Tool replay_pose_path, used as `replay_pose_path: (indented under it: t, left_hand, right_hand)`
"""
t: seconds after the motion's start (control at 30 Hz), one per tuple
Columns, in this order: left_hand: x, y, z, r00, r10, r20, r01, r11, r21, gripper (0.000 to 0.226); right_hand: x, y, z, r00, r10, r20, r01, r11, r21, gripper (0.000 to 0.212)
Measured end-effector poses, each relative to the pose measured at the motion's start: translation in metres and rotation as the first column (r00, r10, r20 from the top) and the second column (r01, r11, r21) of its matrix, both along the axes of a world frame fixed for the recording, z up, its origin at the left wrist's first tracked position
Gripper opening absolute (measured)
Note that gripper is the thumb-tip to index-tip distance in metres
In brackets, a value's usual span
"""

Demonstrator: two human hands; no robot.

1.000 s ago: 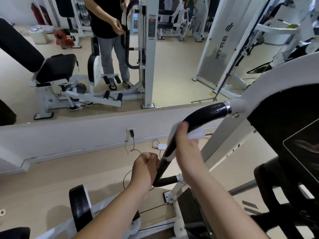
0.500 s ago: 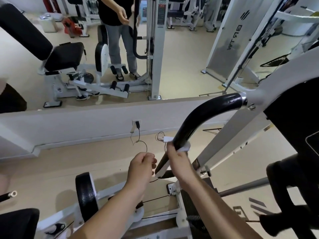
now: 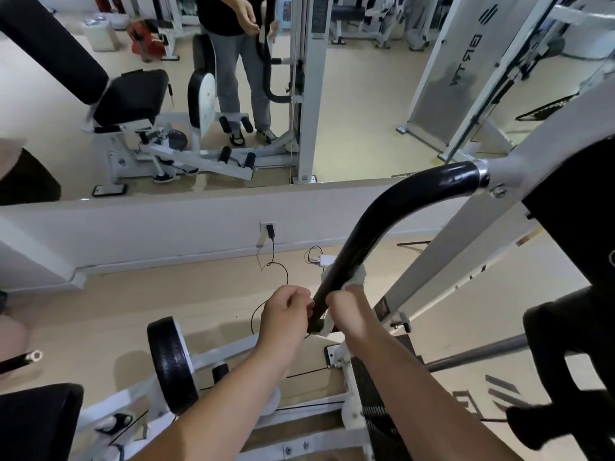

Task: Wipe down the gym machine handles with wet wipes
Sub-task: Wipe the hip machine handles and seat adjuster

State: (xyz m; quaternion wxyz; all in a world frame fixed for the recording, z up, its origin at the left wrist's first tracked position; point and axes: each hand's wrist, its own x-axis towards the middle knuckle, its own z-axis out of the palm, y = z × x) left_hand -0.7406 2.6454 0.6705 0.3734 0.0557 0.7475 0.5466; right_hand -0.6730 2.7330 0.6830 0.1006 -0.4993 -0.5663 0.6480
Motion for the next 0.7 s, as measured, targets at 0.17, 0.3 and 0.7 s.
replay_pose_path:
  t: [0.17, 0.3, 0.7]
  left_hand:
    - [0.0, 0.007, -0.003, 1.0, -0.019, -0.014, 0.02, 1.0, 0.01, 0.021]
    - [0.002, 0.004, -0.016, 0.999, -0.025, -0.029, 0.026, 0.999, 0.019, 0.023]
    - [-0.012, 0.006, -0.051, 1.0, -0.01, -0.019, 0.01, 1.0, -0.001, 0.019]
  right_hand:
    - [0.003, 0.012, 0.078, 0.947, -0.205, -0.247, 0.255, 0.948, 0.191, 0.026]
    - [-0.002, 0.006, 0.059, 0.945, -0.174, -0.276, 0.27, 0.892, 0.363, 0.034]
    - [-0.004, 0.012, 0.006, 0.941, -0.09, -0.326, 0.128, 0.987, 0.095, 0.038]
